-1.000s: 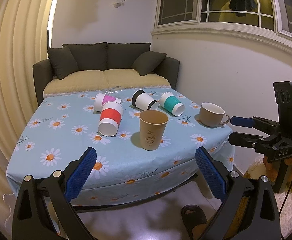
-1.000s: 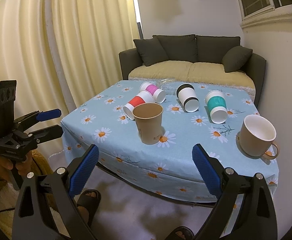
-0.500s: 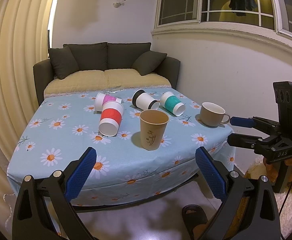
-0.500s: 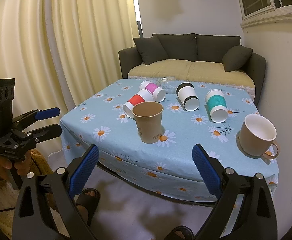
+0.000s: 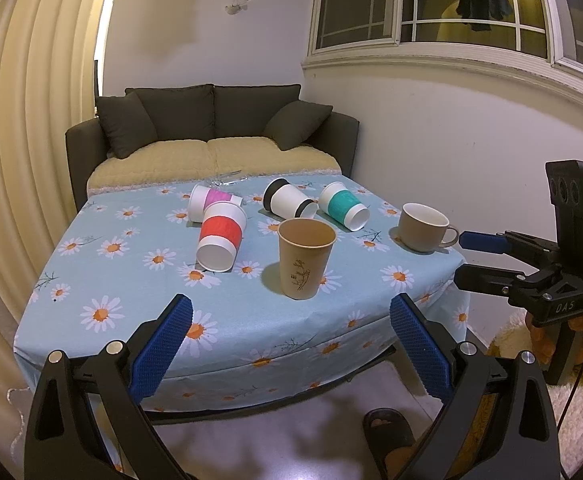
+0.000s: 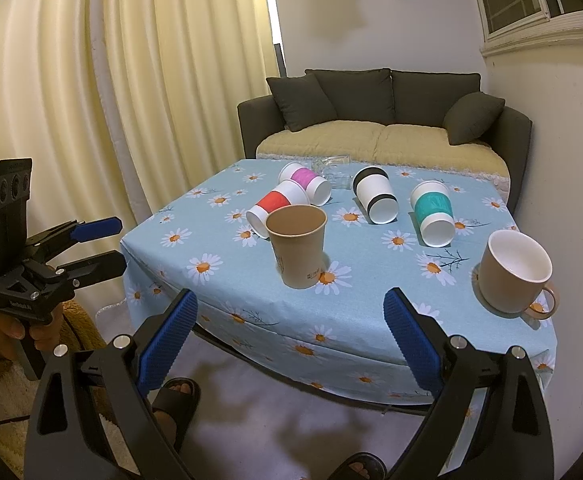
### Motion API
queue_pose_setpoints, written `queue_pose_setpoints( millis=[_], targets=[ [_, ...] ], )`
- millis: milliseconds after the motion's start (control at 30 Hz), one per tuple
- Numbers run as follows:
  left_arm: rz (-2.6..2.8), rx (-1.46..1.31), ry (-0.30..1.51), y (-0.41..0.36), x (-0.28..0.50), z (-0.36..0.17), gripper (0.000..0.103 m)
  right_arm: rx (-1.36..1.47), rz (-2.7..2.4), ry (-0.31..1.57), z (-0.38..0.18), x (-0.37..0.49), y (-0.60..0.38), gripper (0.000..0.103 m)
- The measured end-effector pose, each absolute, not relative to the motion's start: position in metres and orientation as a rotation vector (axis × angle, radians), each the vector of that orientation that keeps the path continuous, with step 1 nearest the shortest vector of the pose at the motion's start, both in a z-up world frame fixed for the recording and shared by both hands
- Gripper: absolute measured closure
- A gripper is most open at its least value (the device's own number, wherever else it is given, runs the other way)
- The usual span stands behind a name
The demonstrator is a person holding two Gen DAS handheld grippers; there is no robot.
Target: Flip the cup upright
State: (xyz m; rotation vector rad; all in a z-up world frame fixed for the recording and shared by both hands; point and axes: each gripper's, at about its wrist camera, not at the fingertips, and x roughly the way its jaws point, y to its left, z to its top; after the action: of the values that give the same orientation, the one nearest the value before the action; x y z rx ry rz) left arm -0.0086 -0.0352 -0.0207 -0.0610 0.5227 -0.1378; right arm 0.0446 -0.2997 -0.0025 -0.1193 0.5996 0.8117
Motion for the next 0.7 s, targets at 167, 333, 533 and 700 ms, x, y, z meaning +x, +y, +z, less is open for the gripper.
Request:
queue_pose_setpoints(
  millis=[167, 333, 533, 700],
  targets=[
    [-0.136, -0.065, 0.521, -0.0345, -0.0081, -0.0210, 0.006, -0.120, 0.812, 0.600, -0.0024, 0.0443, -0.2997, 0.010],
    [-0.138, -0.062, 0.525, -0.0345, -0.0078, -0.0212, 0.006, -0.120, 0.813, 0.599, -0.0024, 0.0448, -0.2989, 0.010],
    [-0.136, -0.059, 0.526, -0.0349, -0.0073, -0.0215, 0.006, -0.120, 0.813, 0.598, -0.0022, 0.0442, -0.2987, 0.010],
    [-0.137, -0.057, 0.527, -0.0352, -0.0072, -0.0217, 0.006, -0.122, 0.813, 0.597, -0.0021, 0.0446, -0.2984, 0.010]
  ],
)
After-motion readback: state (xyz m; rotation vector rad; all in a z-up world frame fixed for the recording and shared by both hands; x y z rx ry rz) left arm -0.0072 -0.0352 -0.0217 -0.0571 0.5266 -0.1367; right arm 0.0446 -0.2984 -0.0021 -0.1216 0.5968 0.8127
